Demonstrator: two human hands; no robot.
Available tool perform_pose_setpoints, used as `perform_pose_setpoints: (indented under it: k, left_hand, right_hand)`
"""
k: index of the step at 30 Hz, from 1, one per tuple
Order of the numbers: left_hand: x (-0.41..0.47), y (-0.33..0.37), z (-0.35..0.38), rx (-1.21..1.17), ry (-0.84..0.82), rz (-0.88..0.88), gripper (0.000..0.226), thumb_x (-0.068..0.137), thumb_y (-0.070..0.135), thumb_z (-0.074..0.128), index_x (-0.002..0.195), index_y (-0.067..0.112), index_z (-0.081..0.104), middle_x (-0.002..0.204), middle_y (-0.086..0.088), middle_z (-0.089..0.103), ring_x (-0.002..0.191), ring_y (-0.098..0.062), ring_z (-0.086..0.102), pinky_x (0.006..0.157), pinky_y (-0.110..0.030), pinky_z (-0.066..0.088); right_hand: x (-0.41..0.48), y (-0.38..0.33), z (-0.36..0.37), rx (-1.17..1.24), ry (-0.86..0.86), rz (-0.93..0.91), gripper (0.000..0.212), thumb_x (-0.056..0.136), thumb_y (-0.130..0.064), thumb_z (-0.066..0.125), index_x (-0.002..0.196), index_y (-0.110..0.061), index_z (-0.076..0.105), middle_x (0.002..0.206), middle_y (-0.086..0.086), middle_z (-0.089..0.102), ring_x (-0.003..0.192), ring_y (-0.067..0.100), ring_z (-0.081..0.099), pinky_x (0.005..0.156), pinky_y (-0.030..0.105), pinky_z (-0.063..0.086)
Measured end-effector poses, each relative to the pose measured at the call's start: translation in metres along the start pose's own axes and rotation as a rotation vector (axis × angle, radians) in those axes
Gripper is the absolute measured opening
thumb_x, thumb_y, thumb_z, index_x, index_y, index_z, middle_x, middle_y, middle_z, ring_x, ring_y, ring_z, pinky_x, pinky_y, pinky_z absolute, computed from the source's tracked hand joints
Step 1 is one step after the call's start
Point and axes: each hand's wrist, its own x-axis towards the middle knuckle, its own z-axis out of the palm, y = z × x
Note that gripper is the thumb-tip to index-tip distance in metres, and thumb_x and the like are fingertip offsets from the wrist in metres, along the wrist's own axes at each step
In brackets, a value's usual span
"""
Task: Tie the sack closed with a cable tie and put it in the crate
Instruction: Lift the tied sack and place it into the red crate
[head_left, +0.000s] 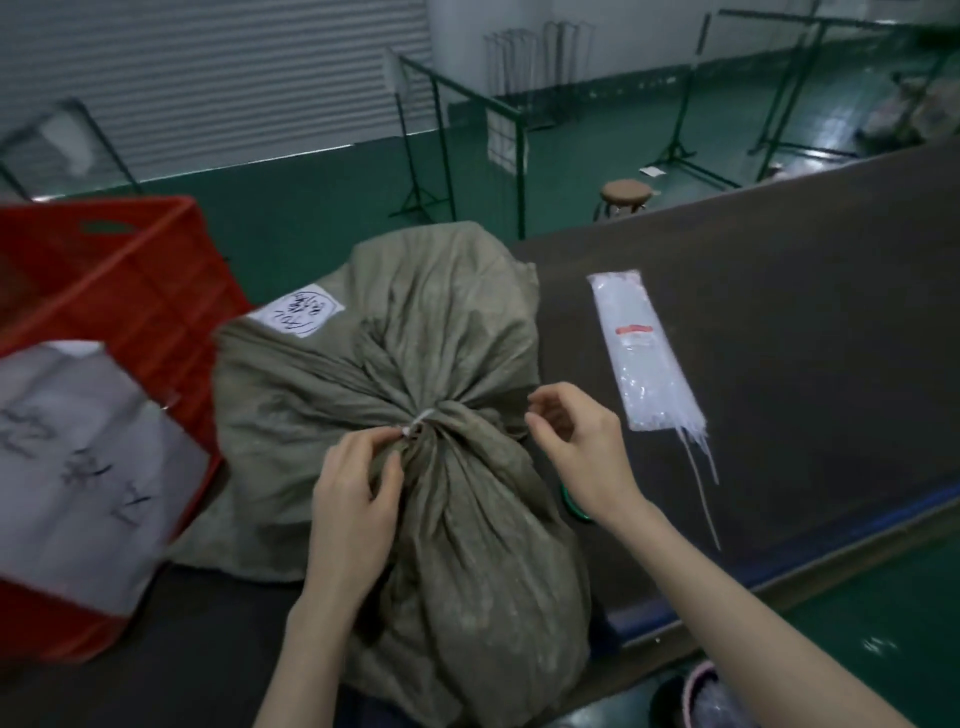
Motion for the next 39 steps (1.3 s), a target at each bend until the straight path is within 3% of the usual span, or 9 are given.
perform_pose_setpoints:
  k: [5, 9, 14, 19, 22, 25, 29, 33, 39]
  left_hand:
    - [-0.009, -0.027, -0.023, 0.094, 0.15, -0.111, 0.021, 0.087, 0.019, 0.052, 0.105, 0.018, 0.062, 0.105, 0.005, 0.061, 0.103, -0.02, 0.055, 0.091, -0.042, 0.044]
    - [-0.007, -0.046, -0.034, 0.167, 0.271, -0.328, 0.028, 0.087, 0.019, 0.058, 0.115, 0.019, 0.058, 0.122, -0.003, 0.056, 0.118, -0.026, 0.047, 0.099, -0.051, 0.035]
    - [0.009, -0.069, -0.038, 0.05, 0.323, -0.695, 0.077, 0.085, 0.03, 0.066, 0.146, 0.012, 0.022, 0.153, -0.011, 0.02, 0.14, -0.034, 0.022, 0.11, -0.054, 0.018]
    - [0.019, -0.096, -0.039, -0.156, 0.265, -0.857, 0.105, 0.076, 0.041, 0.074, 0.151, 0.018, 0.004, 0.157, -0.011, 0.008, 0.143, -0.034, 0.019, 0.113, -0.057, 0.022]
    - [0.017, -0.11, -0.037, -0.436, 0.212, -1.012, 0.107, 0.059, 0.054, 0.081, 0.147, 0.023, 0.028, 0.149, -0.011, 0.034, 0.132, -0.033, 0.04, 0.109, -0.051, 0.034]
    - [0.016, -0.117, -0.035, -0.798, 0.221, -1.101, 0.094, 0.056, 0.043, 0.084, 0.139, 0.026, 0.043, 0.131, -0.01, 0.057, 0.11, -0.032, 0.059, 0.098, -0.052, 0.046]
    - [0.014, -0.118, -0.034, -0.966, 0.185, -1.128, 0.079, 0.064, 0.036, 0.08, 0.135, 0.027, 0.048, 0.125, -0.009, 0.063, 0.108, -0.03, 0.062, 0.09, -0.044, 0.05]
    - [0.015, -0.111, -0.034, -1.052, 0.141, -1.207, 0.045, 0.076, 0.029, 0.072, 0.118, 0.018, 0.06, 0.113, -0.013, 0.068, 0.103, -0.032, 0.063, 0.082, -0.04, 0.051]
    - [0.018, -0.102, -0.036, -1.066, 0.119, -1.211, 0.038, 0.08, 0.029, 0.069, 0.114, 0.014, 0.062, 0.109, -0.014, 0.069, 0.102, -0.032, 0.063, 0.081, -0.041, 0.051]
  right_hand:
    - [0.023, -0.015, 0.026, -0.018, -0.022, -0.079, 0.016, 0.08, -0.01, 0.066, 0.096, -0.009, 0.062, 0.091, 0.004, 0.06, 0.082, 0.02, 0.058, 0.077, 0.03, 0.048]
    - [0.045, -0.02, 0.041, -0.087, 0.015, -0.084, 0.037, 0.079, -0.021, 0.065, 0.113, -0.008, 0.056, 0.117, 0.012, 0.052, 0.109, 0.029, 0.047, 0.093, 0.026, 0.032]
    - [0.085, -0.014, 0.053, -0.091, 0.005, 0.197, 0.08, 0.079, -0.038, 0.07, 0.143, -0.016, 0.029, 0.153, 0.013, 0.021, 0.138, 0.033, 0.019, 0.109, 0.05, 0.02]
    - [0.108, 0.008, 0.062, 0.133, -0.008, 0.435, 0.107, 0.065, -0.05, 0.078, 0.148, -0.021, 0.017, 0.155, 0.01, 0.02, 0.141, 0.034, 0.021, 0.114, 0.054, 0.023]
    - [0.112, 0.015, 0.064, 0.329, 0.022, 0.515, 0.109, 0.063, -0.047, 0.081, 0.148, -0.023, 0.017, 0.152, 0.01, 0.026, 0.137, 0.029, 0.031, 0.113, 0.048, 0.03]
    - [0.113, 0.026, 0.064, 0.555, 0.076, 0.652, 0.102, 0.064, -0.035, 0.083, 0.145, -0.021, 0.023, 0.141, 0.008, 0.043, 0.12, 0.023, 0.047, 0.102, 0.038, 0.039]
    - [0.109, 0.038, 0.07, 0.737, 0.068, 0.749, 0.099, 0.051, -0.04, 0.087, 0.136, -0.021, 0.04, 0.128, 0.007, 0.058, 0.107, 0.023, 0.06, 0.097, 0.043, 0.048]
    - [0.103, 0.039, 0.071, 0.838, 0.084, 0.753, 0.07, 0.068, -0.027, 0.081, 0.13, -0.018, 0.05, 0.12, 0.006, 0.063, 0.101, 0.022, 0.063, 0.085, 0.037, 0.051]
    - [0.094, 0.033, 0.07, 0.894, 0.155, 0.754, 0.057, 0.073, -0.018, 0.077, 0.126, -0.017, 0.056, 0.109, 0.003, 0.066, 0.095, 0.019, 0.064, 0.072, 0.028, 0.051]
